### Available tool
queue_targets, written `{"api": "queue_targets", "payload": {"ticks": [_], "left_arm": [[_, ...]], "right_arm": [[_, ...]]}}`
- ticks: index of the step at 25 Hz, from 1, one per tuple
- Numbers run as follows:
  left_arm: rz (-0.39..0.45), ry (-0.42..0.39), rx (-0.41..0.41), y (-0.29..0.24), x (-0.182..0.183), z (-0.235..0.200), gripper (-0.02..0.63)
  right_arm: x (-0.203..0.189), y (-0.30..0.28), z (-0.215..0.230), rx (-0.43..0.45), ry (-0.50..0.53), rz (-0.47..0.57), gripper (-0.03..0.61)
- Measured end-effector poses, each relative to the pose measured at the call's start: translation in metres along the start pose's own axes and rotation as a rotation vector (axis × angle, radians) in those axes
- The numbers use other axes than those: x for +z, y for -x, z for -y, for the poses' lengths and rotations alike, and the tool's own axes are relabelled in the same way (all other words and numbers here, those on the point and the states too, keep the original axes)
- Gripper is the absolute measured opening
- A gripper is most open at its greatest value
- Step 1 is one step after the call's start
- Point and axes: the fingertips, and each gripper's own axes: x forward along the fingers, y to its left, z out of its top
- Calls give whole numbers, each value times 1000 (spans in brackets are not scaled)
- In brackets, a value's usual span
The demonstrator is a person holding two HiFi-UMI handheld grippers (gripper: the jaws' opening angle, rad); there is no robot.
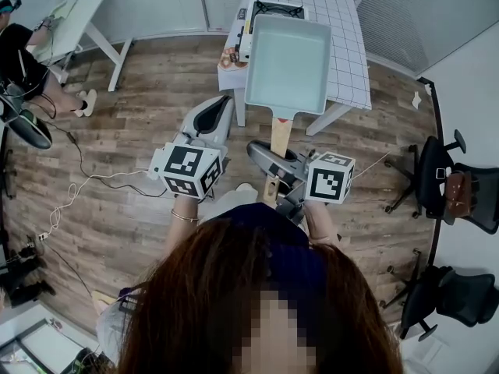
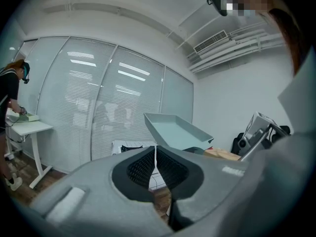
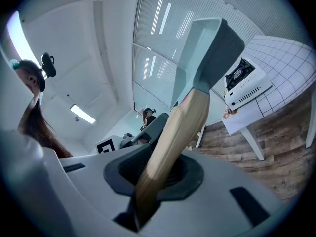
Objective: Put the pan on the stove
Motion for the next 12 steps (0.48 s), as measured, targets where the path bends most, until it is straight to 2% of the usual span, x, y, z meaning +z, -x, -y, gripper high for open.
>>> {"api": "queue_targets", "payload": {"ticks": [12], "left_arm": [[8, 7, -33, -7, 1, -29, 20]], "right_arm": [[10, -33, 7, -17, -4, 16, 71]]}}
